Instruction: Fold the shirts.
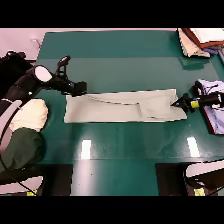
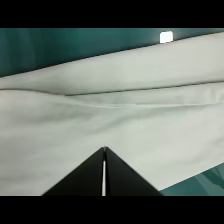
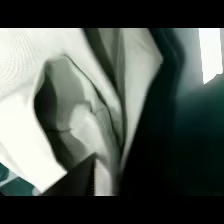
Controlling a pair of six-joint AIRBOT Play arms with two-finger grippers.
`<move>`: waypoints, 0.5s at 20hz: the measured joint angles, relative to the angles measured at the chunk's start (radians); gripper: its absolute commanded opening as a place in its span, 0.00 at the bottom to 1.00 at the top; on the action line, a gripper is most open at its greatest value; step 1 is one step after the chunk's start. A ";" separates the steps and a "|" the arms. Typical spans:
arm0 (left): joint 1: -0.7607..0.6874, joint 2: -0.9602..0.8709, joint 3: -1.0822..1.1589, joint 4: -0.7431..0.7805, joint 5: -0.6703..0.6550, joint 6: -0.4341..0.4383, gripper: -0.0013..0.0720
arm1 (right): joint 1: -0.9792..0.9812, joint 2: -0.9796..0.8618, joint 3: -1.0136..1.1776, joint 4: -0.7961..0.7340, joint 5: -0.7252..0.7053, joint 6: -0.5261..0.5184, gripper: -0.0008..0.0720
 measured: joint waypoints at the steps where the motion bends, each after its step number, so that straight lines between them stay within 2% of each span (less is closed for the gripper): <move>1: -0.026 -0.010 0.002 -0.009 0.019 -0.007 0.05 | 0.014 0.002 0.006 0.010 -0.010 -0.008 0.03; 6: -0.140 -0.137 0.082 -0.062 0.087 -0.024 0.05 | 0.052 0.119 0.079 0.044 0.018 -0.014 0.03; 10: -0.227 -0.304 0.227 -0.091 0.104 -0.028 0.05 | 0.115 0.246 0.195 0.062 0.069 0.046 0.03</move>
